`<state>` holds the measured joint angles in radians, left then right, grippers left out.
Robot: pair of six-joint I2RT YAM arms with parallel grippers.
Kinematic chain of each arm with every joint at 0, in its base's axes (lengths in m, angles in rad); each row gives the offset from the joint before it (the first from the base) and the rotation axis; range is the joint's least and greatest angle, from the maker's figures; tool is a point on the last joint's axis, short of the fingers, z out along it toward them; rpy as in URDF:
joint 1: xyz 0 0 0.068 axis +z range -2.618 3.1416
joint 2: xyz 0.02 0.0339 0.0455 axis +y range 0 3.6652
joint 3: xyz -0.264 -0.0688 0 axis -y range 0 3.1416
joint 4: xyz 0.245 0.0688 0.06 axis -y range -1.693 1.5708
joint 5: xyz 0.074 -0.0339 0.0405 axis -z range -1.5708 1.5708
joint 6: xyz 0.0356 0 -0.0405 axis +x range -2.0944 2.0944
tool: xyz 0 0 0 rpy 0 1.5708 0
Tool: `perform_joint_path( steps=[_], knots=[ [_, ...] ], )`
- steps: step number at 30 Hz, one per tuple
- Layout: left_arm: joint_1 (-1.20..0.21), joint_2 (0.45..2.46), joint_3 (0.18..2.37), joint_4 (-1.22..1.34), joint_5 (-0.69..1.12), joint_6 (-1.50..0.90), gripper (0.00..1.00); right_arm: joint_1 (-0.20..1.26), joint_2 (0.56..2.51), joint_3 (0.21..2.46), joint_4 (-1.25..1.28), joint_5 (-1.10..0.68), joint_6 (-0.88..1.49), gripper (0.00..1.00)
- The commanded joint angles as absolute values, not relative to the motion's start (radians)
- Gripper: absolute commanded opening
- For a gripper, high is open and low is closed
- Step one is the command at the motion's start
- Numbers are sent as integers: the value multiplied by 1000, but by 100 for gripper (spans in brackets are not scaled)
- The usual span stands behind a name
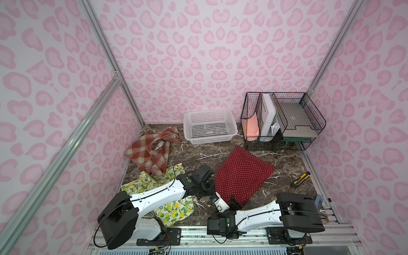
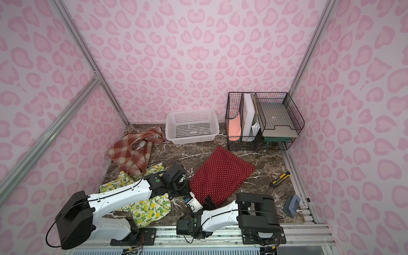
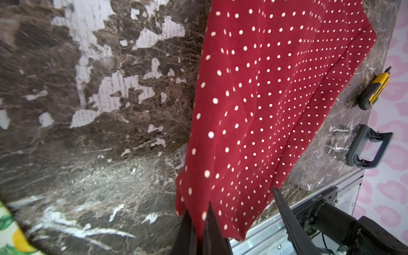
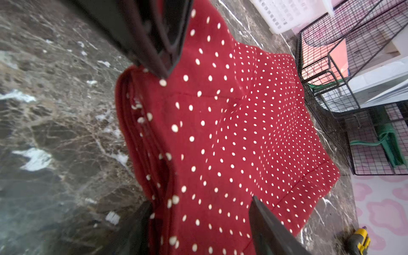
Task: Roll up the skirts
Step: Roll the skirt at the center of the board.
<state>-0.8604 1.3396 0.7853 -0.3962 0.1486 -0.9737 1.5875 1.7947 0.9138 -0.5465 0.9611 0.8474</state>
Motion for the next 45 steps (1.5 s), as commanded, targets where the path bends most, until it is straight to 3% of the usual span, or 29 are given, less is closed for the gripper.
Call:
perform_joint_path(
  steps=[1,5,11,14,18,22,29,35,45],
  knots=[
    [-865,1338,778,-466,218,-968,0,1584,1801,924,-485,1054,856,55],
    [-865,1326,779,-483,220,-963,0,1571,1797,898,-457,1038,825,32],
    [-866,1315,789,-519,209,-948,0,1528,1707,812,-292,935,654,9],
    [-865,1311,800,-544,188,-939,19,1498,1632,752,-180,815,544,1],
    [-858,1302,811,-583,150,-932,55,1449,1563,699,-104,630,445,0],
    [-826,1258,820,-641,100,-915,74,1390,1515,653,-51,448,401,0],
    [-772,1167,796,-686,75,-895,78,1270,1473,604,40,177,368,0],
    [-774,1102,722,-655,86,-915,74,1097,1388,548,115,-115,401,0],
    [-841,1089,691,-575,72,-931,69,832,1404,454,221,-449,485,0]
  ],
)
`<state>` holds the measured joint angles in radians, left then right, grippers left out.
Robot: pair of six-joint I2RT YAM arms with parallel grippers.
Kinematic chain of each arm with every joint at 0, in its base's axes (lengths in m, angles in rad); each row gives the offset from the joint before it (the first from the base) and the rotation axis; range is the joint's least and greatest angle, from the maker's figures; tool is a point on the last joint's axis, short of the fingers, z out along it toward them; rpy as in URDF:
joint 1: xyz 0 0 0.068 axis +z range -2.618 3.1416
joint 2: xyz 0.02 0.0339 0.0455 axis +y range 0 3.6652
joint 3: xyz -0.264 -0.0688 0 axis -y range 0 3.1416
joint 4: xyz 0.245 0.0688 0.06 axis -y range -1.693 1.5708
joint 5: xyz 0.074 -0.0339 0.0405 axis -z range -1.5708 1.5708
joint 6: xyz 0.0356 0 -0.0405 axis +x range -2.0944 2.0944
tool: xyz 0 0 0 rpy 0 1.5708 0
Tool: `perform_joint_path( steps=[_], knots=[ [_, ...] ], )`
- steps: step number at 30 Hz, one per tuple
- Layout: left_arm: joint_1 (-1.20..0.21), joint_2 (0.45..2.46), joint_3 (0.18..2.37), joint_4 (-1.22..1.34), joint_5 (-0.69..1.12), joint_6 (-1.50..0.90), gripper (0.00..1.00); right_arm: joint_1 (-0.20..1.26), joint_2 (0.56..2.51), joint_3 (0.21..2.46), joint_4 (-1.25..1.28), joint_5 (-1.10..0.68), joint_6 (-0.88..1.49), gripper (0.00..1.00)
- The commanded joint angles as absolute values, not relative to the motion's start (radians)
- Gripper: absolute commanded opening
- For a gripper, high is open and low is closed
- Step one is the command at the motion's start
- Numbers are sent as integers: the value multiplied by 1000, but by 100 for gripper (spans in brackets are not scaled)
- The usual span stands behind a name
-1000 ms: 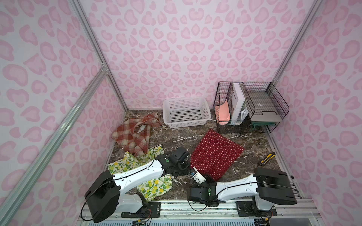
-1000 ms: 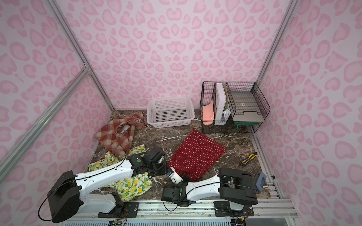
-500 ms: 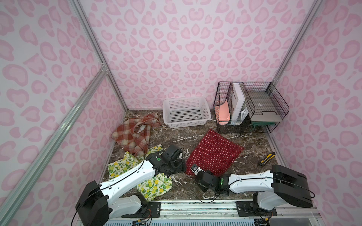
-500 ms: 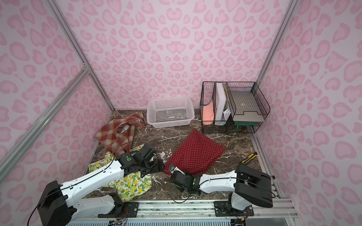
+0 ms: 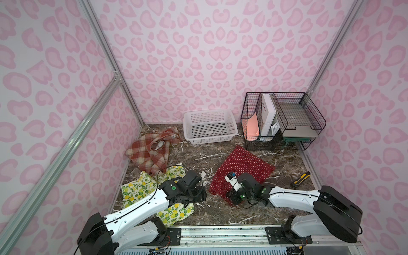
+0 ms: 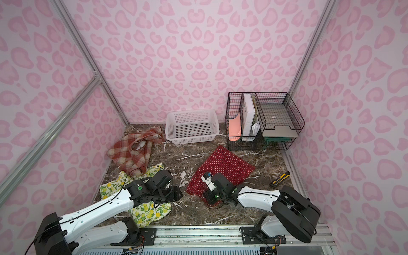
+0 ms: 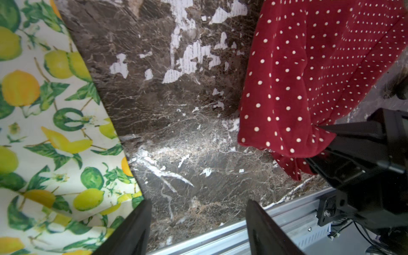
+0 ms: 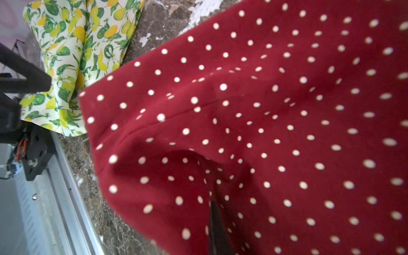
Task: Roll up the skirts
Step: Roll the skirt at the center of the board.
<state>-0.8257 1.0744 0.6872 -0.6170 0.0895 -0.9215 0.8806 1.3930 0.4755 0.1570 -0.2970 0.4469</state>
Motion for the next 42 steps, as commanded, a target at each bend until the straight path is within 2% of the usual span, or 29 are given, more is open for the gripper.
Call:
perform_joint_path(
  steps=[1,9,14,20,24,31,42],
  knots=[
    [-849,1098,692,-561,71,-934,68,806,1410,444,238,-476,497,0],
    [-915,1225,715,-476,49,-936,47,729,1433,443,293,-601,507,0],
    [-930,1314,736,-446,29,-930,24,692,1444,449,300,-659,510,0],
    [-947,1385,734,-414,1,-932,14,657,1469,465,286,-687,499,0],
    [-948,1423,729,-350,12,-932,14,653,1481,465,300,-694,503,0],
    [-952,1494,823,-271,60,-897,23,653,1496,453,317,-690,506,0],
    [-948,1622,896,-252,-18,-893,36,648,1492,447,278,-651,485,0]
  ],
)
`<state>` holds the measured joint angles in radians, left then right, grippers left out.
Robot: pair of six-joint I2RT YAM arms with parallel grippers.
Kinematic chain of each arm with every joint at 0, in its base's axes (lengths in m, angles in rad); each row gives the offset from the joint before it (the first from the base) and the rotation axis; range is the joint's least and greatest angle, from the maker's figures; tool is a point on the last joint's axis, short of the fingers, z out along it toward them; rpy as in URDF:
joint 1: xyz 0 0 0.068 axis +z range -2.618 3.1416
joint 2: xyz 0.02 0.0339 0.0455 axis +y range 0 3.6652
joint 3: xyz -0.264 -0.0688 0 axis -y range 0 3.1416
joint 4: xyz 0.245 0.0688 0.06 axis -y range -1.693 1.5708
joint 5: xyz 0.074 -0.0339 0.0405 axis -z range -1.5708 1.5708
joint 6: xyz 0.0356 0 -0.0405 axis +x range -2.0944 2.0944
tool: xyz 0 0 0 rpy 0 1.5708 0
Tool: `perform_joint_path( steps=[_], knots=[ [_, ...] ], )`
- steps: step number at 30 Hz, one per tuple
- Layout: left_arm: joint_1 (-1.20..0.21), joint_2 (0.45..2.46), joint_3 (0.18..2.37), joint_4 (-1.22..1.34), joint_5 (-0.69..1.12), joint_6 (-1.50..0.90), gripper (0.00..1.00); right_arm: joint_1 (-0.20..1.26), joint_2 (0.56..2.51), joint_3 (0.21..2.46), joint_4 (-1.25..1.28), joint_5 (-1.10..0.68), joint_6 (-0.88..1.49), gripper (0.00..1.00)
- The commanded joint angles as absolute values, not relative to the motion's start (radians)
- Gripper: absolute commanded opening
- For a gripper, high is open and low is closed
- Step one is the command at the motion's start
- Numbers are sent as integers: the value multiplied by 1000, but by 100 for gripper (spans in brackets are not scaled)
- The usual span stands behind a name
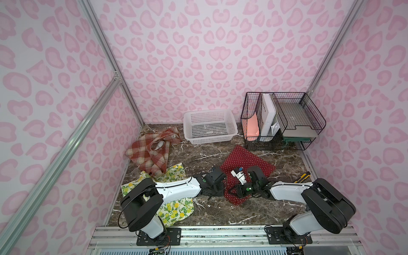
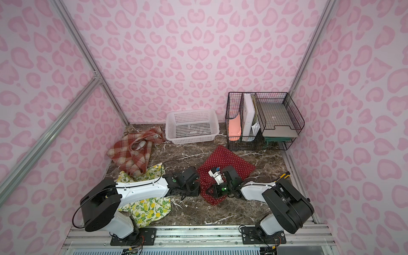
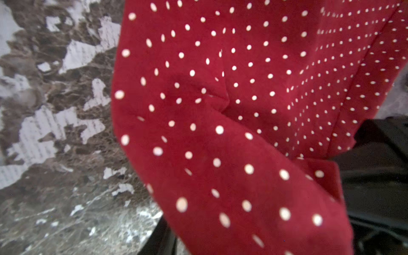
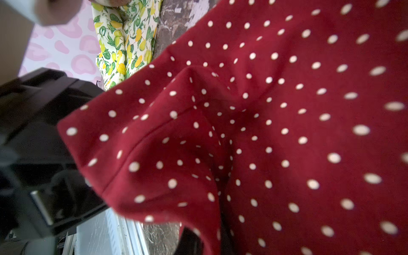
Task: Roll up the skirts
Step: Roll the skirt at the center of the board.
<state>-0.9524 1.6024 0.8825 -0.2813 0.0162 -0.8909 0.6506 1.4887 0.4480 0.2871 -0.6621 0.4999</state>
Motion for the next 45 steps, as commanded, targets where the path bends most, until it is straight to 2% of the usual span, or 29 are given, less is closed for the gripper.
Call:
perform_joint_path(
  steps=[1,4,9,14,22,28,35,38,42,45],
  knots=[
    [-945,1628,900,-253,-21,-900,37,645,1493,445,276,-649,486,0],
    [-943,1626,900,-256,-46,-914,43,633,1491,436,279,-649,489,0],
    [-943,1577,891,-274,-106,-919,58,618,1504,433,279,-649,484,0],
    [-934,1604,905,-261,-132,-917,66,619,1543,437,291,-654,481,0],
    [-892,1611,887,-243,-219,-951,69,617,1549,436,282,-643,470,4],
    [-868,1705,905,-164,-141,-972,70,615,1565,442,289,-653,470,7],
    [-865,1674,851,-117,-205,-985,72,608,1567,437,294,-662,471,10],
    [-862,1709,856,-86,-178,-986,72,609,1575,443,295,-666,470,12],
    [-862,1760,847,-12,-139,-988,70,601,1566,442,291,-671,469,12],
    [-861,1769,837,0,-136,-969,65,591,1553,439,290,-678,470,13]
  ],
)
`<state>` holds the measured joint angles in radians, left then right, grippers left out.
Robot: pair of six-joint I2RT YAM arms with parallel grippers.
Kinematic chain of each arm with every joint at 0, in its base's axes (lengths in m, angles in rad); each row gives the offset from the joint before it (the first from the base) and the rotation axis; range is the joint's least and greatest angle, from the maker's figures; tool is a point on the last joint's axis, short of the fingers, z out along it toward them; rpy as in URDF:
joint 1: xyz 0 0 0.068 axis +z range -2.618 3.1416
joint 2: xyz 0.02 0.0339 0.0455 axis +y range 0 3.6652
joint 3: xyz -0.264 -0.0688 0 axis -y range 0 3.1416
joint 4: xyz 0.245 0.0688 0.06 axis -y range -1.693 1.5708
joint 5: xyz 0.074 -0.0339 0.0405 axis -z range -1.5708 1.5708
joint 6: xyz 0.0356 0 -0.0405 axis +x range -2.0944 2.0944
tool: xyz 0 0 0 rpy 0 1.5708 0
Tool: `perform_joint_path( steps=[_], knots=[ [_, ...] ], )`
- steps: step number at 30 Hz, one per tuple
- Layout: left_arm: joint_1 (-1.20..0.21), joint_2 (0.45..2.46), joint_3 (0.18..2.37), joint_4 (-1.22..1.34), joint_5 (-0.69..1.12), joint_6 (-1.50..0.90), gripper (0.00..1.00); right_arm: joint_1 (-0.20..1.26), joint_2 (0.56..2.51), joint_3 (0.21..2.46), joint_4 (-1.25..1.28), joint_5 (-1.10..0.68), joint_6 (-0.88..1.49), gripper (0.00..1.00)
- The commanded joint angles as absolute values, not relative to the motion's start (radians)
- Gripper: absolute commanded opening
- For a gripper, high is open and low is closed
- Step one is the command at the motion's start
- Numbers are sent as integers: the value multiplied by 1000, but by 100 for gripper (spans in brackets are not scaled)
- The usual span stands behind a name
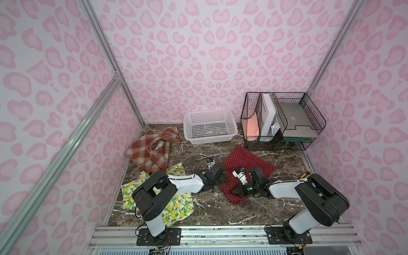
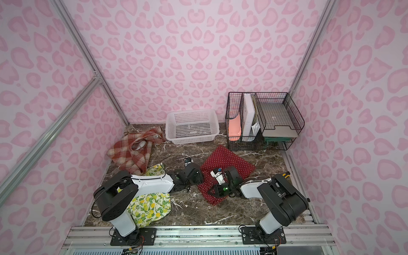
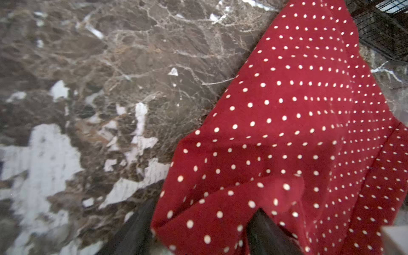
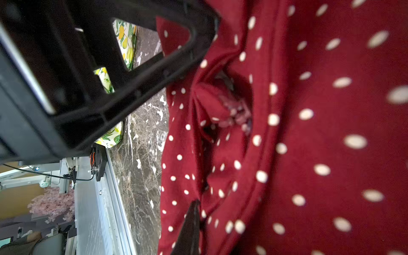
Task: Roll up the skirts
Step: Roll the skirt at the center of the board.
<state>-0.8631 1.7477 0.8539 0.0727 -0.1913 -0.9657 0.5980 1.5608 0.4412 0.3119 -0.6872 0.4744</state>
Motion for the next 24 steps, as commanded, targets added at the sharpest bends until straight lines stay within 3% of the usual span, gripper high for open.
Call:
perform_joint_path(
  steps=[1,9,12,16,24],
  knots=[
    [-861,1769,838,0,-133,-961,62,588,1551,439,290,-681,472,13],
    [-868,1770,746,123,-56,-973,42,569,1565,449,290,-687,472,14],
    [-870,1763,744,130,-66,-962,30,568,1560,461,253,-643,473,30],
    [-871,1741,786,80,-95,-941,1,592,1501,476,145,-507,485,49],
    [-888,1710,823,-60,-135,-983,0,711,1353,525,-83,-198,490,61]
  ],
)
